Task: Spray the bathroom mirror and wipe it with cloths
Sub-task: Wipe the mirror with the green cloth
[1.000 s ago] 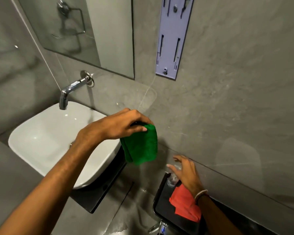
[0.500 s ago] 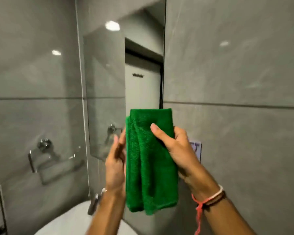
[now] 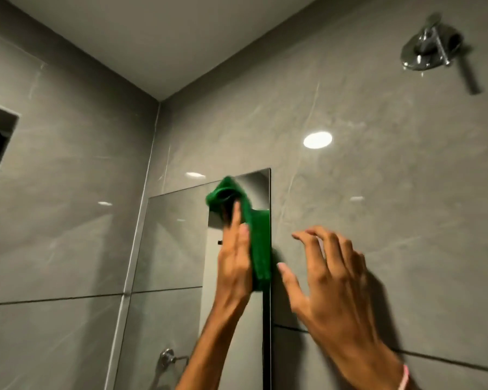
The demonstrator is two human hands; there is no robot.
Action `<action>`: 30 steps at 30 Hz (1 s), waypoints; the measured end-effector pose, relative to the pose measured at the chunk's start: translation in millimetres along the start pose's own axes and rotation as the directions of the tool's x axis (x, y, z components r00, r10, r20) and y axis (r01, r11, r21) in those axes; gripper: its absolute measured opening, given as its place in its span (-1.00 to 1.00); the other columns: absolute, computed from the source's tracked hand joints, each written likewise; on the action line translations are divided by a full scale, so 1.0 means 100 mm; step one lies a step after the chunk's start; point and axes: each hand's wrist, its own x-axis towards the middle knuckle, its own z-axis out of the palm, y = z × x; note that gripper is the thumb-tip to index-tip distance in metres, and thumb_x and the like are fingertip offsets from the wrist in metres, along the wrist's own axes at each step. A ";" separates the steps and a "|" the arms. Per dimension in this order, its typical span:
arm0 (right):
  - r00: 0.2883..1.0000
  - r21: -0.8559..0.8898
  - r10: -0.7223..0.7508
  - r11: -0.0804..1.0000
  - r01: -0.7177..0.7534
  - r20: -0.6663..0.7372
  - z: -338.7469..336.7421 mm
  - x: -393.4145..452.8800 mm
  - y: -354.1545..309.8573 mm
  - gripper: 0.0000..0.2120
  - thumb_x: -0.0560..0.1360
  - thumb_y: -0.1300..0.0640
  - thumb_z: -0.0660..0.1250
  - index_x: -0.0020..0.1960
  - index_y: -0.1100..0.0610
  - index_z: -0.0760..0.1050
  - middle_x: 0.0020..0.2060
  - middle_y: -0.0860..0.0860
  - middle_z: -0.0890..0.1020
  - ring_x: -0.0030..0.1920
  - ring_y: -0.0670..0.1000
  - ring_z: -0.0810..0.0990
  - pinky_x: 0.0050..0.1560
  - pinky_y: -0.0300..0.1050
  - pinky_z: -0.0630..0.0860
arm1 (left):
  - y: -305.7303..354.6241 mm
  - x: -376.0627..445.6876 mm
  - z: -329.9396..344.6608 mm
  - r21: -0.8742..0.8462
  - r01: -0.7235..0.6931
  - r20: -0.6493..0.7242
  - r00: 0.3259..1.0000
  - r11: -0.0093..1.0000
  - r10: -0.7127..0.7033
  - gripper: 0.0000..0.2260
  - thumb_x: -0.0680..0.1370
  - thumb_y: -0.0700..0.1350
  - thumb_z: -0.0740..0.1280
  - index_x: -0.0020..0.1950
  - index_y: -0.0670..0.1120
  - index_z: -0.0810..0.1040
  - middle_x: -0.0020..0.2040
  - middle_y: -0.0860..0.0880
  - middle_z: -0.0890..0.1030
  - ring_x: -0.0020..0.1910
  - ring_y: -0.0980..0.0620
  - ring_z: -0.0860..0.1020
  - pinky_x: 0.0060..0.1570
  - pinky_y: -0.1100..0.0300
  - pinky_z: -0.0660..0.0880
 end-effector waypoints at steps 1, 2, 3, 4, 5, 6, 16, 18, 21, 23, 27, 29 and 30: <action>0.999 -0.073 -0.038 0.997 0.040 0.020 0.06 0.12 0.06 -0.50 0.46 -0.15 0.39 0.32 0.06 0.60 0.26 0.13 0.66 0.25 0.22 0.63 0.18 0.15 0.58 | -0.04 0.24 0.19 0.126 -0.034 0.120 0.993 0.991 0.019 -0.55 0.65 0.10 0.01 0.56 0.27 0.09 0.56 0.40 0.13 0.52 0.47 0.11 0.50 0.41 0.17; 0.995 -0.143 -0.075 0.986 0.083 0.063 0.12 0.22 0.11 -0.45 0.45 -0.12 0.45 0.38 0.09 0.59 0.32 0.19 0.64 0.31 0.25 0.63 0.26 0.20 0.57 | -0.09 0.42 0.34 0.256 -0.083 0.184 0.982 0.963 0.035 -0.53 0.65 0.11 -0.02 0.59 0.22 0.05 0.64 0.24 0.03 0.61 0.32 -0.02 0.61 0.20 0.04; 0.988 -0.203 -0.106 0.971 0.128 0.116 0.17 0.29 0.14 -0.38 0.44 -0.12 0.49 0.44 0.11 0.56 0.39 0.24 0.61 0.38 0.27 0.60 0.35 0.25 0.54 | -0.19 0.52 0.43 0.386 -0.151 0.225 0.972 0.910 0.066 -0.51 0.66 0.13 -0.05 0.61 0.20 0.02 0.68 0.11 -0.09 0.64 0.18 -0.14 0.65 0.02 -0.10; 0.978 -0.250 -0.128 0.954 0.167 0.165 0.23 0.35 0.16 -0.32 0.45 -0.14 0.49 0.49 0.13 0.51 0.45 0.27 0.55 0.45 0.28 0.55 0.43 0.27 0.48 | -0.32 0.56 0.47 0.480 -0.187 0.225 0.970 0.857 0.086 -0.50 0.66 0.14 -0.06 0.62 0.19 -0.01 0.68 0.06 -0.16 0.65 0.10 -0.21 0.64 -0.07 -0.17; 0.970 -0.298 -0.145 0.934 0.199 0.195 0.28 0.39 0.17 -0.29 0.49 -0.17 0.44 0.54 0.14 0.46 0.51 0.28 0.49 0.52 0.27 0.48 0.51 0.29 0.41 | -0.42 0.61 0.48 0.520 -0.202 0.207 0.973 0.830 0.106 -0.50 0.66 0.15 -0.06 0.62 0.19 -0.01 0.68 0.05 -0.17 0.65 0.08 -0.22 0.64 -0.09 -0.17; 0.966 -0.335 -0.158 0.916 0.222 0.206 0.36 0.42 0.17 -0.29 0.54 -0.20 0.35 0.58 0.15 0.41 0.55 0.29 0.43 0.57 0.26 0.42 0.57 0.30 0.34 | -0.49 0.69 0.49 0.497 -0.234 0.199 0.968 0.835 0.153 -0.50 0.66 0.15 -0.06 0.62 0.19 0.00 0.68 0.05 -0.15 0.65 0.09 -0.20 0.64 -0.08 -0.15; 0.963 -0.477 -0.236 0.836 0.271 0.133 0.78 0.36 0.18 -0.28 0.64 -0.28 -0.04 0.66 0.11 0.21 0.65 0.23 0.24 0.67 0.21 0.23 0.63 0.34 0.16 | -2.00 1.46 -0.83 0.537 0.186 -0.125 0.982 0.823 -0.141 -0.53 0.71 0.08 -0.07 0.63 0.11 0.02 0.68 -0.08 -0.02 0.67 -0.06 -0.04 0.61 -0.21 0.01; 0.960 -0.483 -0.269 0.832 0.274 0.081 0.82 0.36 0.21 -0.29 0.65 -0.29 -0.06 0.67 0.08 0.17 0.66 0.22 0.22 0.68 0.19 0.20 0.64 0.35 0.14 | -2.44 1.15 -1.19 0.503 0.317 -0.214 0.947 0.804 -0.239 -0.54 0.71 0.07 -0.06 0.63 0.12 0.01 0.68 -0.10 -0.01 0.67 -0.06 -0.05 0.62 -0.18 -0.02; 0.950 -0.482 -0.312 0.833 0.270 -0.006 0.96 0.39 0.26 -0.29 0.64 -0.33 -0.08 0.68 0.01 0.15 0.67 0.18 0.20 0.69 0.16 0.17 0.64 0.36 0.11 | -2.94 0.22 -1.65 0.412 0.521 -0.328 0.850 0.748 -0.412 -0.53 0.71 0.06 -0.03 0.63 0.09 0.02 0.68 -0.13 -0.01 0.67 -0.07 -0.06 0.64 -0.06 -0.08; 0.944 -0.477 -0.318 0.845 0.241 -0.087 1.07 0.44 0.37 -0.26 0.62 -0.36 -0.07 0.70 -0.04 0.07 0.70 0.14 0.11 0.72 0.11 0.05 0.62 0.39 0.13 | -3.08 -0.49 -1.76 0.362 0.624 -0.386 0.776 0.692 -0.499 -0.54 0.72 0.01 -0.01 0.63 0.04 0.04 0.67 -0.16 0.01 0.67 -0.09 -0.04 0.64 -0.01 -0.08; 0.936 -0.429 -0.332 0.867 0.254 -0.116 1.27 0.50 0.49 -0.22 0.58 -0.41 -0.02 0.71 -0.18 -0.12 0.72 -0.05 -0.20 0.69 -0.09 -0.28 0.55 0.45 0.25 | -2.91 -2.03 -1.70 0.268 0.843 -0.520 0.534 0.467 -0.667 -0.54 0.72 -0.02 0.00 0.64 0.01 0.04 0.67 -0.16 0.04 0.66 -0.12 0.00 0.62 -0.01 -0.07; 0.939 -0.368 -0.334 0.886 0.283 -0.081 1.27 0.49 0.52 -0.22 0.59 -0.40 -0.01 0.71 -0.17 -0.14 0.72 -0.03 -0.21 0.68 -0.09 -0.29 0.55 0.48 0.24 | -2.68 -2.49 -1.45 0.190 0.914 -0.557 0.401 0.358 -0.727 -0.53 0.72 0.00 -0.01 0.64 0.00 0.06 0.66 -0.20 0.06 0.65 -0.17 0.04 0.60 -0.05 -0.03; 0.942 -0.350 -0.330 0.891 0.289 -0.063 1.24 0.48 0.51 -0.23 0.60 -0.40 -0.03 0.71 -0.15 -0.13 0.72 -0.01 -0.20 0.68 -0.07 -0.29 0.56 0.47 0.22 | -2.53 -2.60 -1.30 0.145 0.938 -0.568 0.340 0.315 -0.749 -0.53 0.72 0.01 -0.01 0.63 0.00 0.07 0.66 -0.22 0.07 0.64 -0.20 0.07 0.59 -0.07 0.00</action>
